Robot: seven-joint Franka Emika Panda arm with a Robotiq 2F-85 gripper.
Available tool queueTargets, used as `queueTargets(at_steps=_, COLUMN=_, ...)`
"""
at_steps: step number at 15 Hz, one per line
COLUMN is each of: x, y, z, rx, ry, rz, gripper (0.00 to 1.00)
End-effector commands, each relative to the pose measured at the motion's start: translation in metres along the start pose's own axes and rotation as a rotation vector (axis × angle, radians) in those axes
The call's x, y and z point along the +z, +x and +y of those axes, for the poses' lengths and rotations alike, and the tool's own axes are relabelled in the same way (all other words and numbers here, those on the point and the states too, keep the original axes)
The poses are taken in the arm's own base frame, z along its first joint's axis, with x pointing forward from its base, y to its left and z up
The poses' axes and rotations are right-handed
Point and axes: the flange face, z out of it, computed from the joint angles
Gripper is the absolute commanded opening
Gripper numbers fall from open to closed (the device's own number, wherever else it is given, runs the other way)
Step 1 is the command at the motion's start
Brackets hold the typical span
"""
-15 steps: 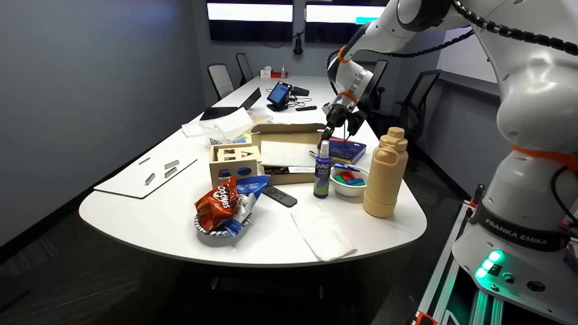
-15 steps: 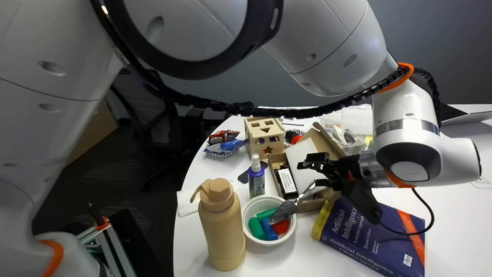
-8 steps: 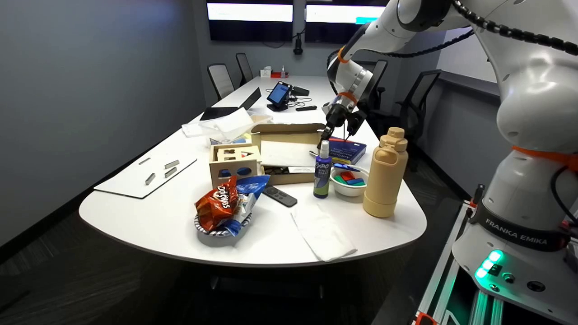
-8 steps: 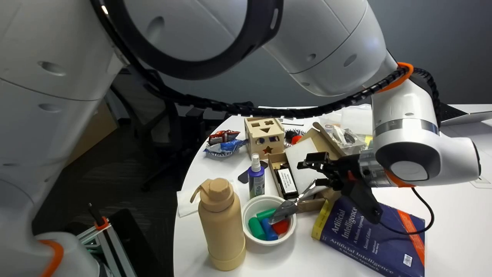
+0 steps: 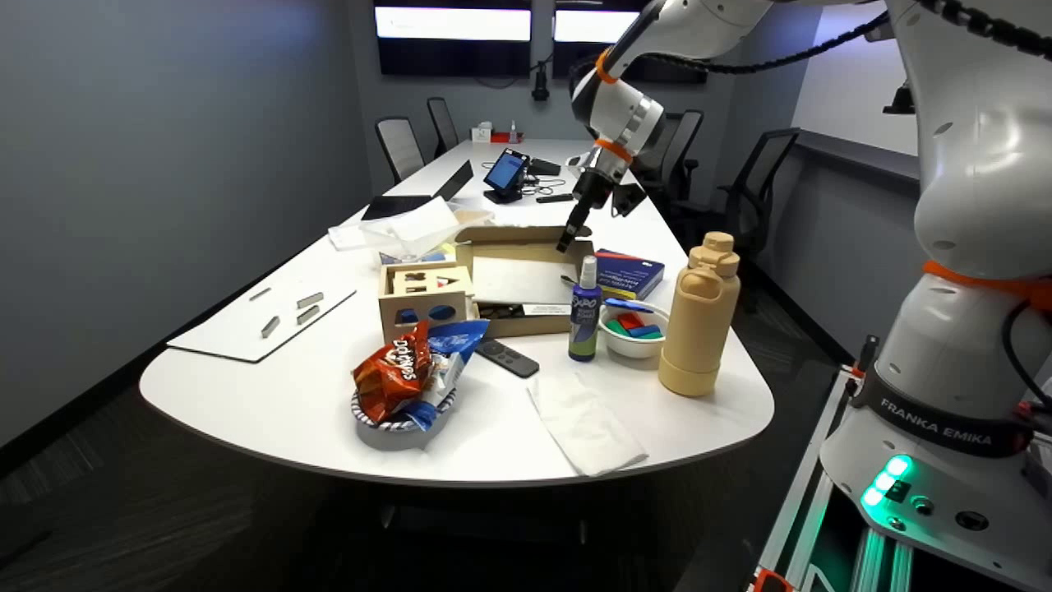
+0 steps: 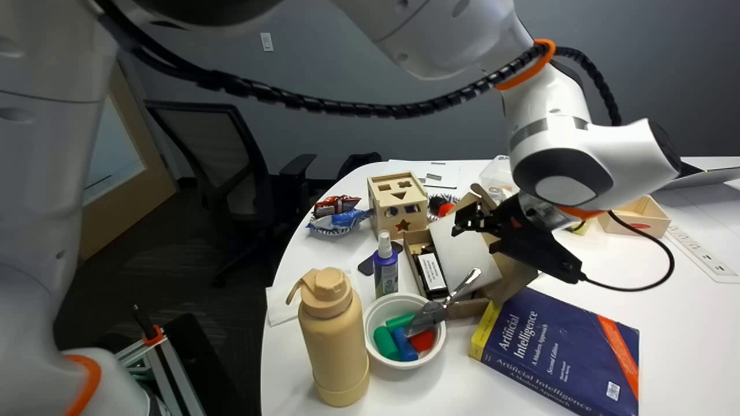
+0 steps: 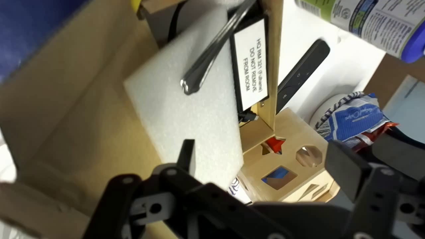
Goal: Press a button on the remote
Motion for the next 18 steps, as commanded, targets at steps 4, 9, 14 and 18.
queueTargets(at_steps=4, x=0.018, y=0.037, z=-0.124, rx=-0.226, ry=-0.236, rz=-0.138, gripper=1.0)
queueTargets(at_steps=9, x=0.068, y=0.034, z=-0.192, rx=-0.359, ry=-0.393, rz=-0.187, gripper=0.85)
queueTargets(at_steps=14, x=0.104, y=0.029, z=-0.242, rx=-0.452, ry=-0.477, rz=-0.171, gripper=0.44)
queueTargets(at_steps=18, x=0.133, y=0.037, z=-0.265, rx=-0.538, ry=-0.538, rz=-0.192, gripper=0.15)
